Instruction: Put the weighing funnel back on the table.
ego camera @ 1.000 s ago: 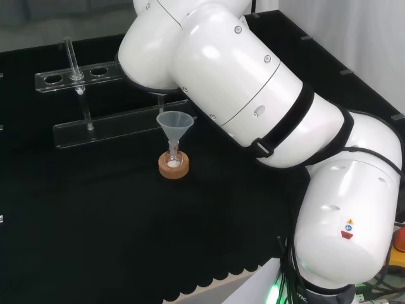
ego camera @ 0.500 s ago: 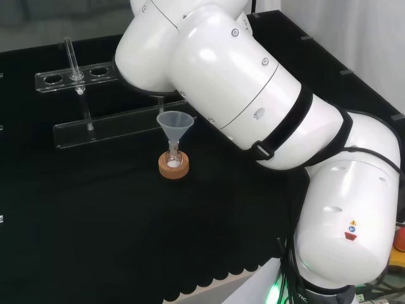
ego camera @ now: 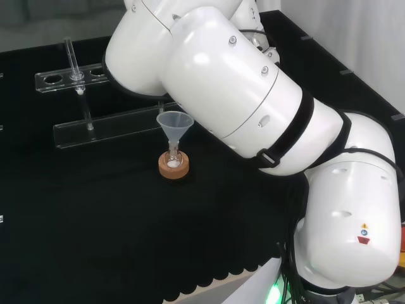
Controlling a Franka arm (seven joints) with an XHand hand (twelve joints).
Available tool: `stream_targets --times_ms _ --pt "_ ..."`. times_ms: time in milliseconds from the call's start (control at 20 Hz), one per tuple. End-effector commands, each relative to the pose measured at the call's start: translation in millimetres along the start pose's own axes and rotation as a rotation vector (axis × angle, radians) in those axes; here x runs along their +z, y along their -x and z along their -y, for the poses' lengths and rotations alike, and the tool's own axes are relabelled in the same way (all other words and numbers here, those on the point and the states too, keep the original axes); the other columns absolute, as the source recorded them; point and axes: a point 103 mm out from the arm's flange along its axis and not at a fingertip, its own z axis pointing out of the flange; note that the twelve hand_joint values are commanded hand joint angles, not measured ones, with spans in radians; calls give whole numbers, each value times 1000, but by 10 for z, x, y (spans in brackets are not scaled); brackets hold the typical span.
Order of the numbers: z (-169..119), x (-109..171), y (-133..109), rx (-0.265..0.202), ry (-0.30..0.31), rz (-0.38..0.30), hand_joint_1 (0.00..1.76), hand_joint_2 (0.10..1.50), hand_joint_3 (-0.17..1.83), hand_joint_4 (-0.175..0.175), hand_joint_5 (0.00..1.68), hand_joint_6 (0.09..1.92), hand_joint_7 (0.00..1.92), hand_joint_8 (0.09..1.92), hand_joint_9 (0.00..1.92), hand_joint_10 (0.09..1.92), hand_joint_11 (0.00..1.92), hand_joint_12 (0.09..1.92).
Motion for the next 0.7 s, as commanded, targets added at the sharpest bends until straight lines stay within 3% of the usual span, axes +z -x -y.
stream_targets --times_ms 50,700 --pt "308 -183 -56 -1 44 -33 858 654 608 -39 228 87 0 408 119 660 0 1240" --pt "814 -398 -325 2 96 -55 851 650 625 -42 255 87 45 569 238 676 3 1401"
